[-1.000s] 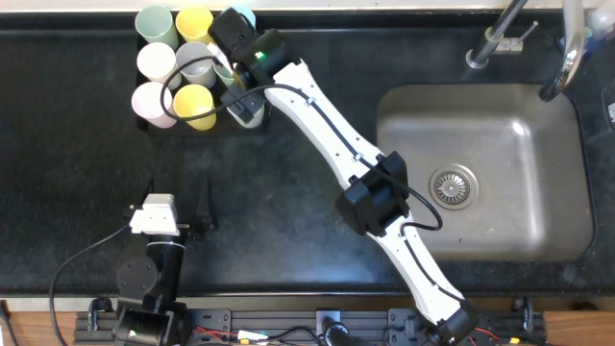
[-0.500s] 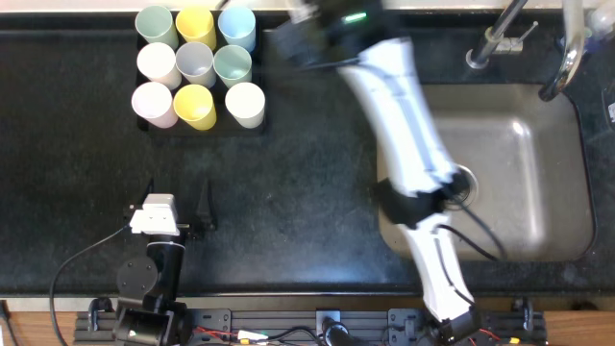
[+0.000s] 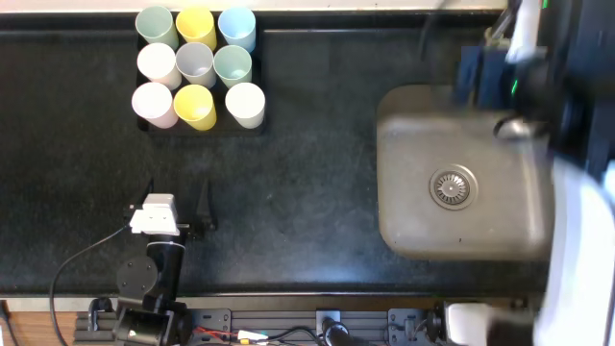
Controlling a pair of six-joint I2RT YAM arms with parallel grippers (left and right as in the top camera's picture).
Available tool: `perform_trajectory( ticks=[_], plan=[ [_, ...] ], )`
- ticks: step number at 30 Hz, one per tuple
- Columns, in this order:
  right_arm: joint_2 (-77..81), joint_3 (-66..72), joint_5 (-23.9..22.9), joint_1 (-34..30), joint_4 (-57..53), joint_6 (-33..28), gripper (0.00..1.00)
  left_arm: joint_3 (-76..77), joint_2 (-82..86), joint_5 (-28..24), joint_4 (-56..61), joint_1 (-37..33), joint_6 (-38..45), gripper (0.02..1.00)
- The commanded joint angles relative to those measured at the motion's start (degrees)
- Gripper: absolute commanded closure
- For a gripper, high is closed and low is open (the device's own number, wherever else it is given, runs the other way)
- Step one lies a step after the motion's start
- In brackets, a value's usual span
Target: Store Cups
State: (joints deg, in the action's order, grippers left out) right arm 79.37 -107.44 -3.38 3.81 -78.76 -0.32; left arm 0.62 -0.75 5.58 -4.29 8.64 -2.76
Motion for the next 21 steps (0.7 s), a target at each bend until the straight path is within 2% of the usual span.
perform_trajectory(
  ticks=[1, 6, 8, 10, 14, 21],
  plan=[
    [-23.9, 34.4, -1.1, 0.7, 24.7, 0.6, 0.005, -0.2, 0.6, -0.4, -0.1, 0.0, 1.0, 0.020],
    [-51.5, 73.8, -11.2, 0.6, 71.5, -0.1, 0.005, -0.2, 0.6, -0.4, -0.1, 0.0, 1.0, 0.020],
    [-58.6, 83.9, -11.9, 0.7, 82.6, -0.1, 0.003, -0.2, 0.6, -0.4, -0.1, 0.0, 1.0, 0.020],
    [-64.7, 90.6, -11.9, 0.7, 85.7, -0.1, 0.003, -0.2, 0.6, -0.4, -0.1, 0.0, 1.0, 0.020],
    [-73.2, 98.4, -11.9, 0.7, 84.6, -0.1, 0.003, -0.2, 0.6, -0.4, -0.1, 0.0, 1.0, 0.020],
    [-75.5, 106.0, -11.9, 0.7, 84.6, -0.1, 0.003, -0.2, 0.6, -0.4, -0.1, 0.0, 1.0, 0.020]
  ],
)
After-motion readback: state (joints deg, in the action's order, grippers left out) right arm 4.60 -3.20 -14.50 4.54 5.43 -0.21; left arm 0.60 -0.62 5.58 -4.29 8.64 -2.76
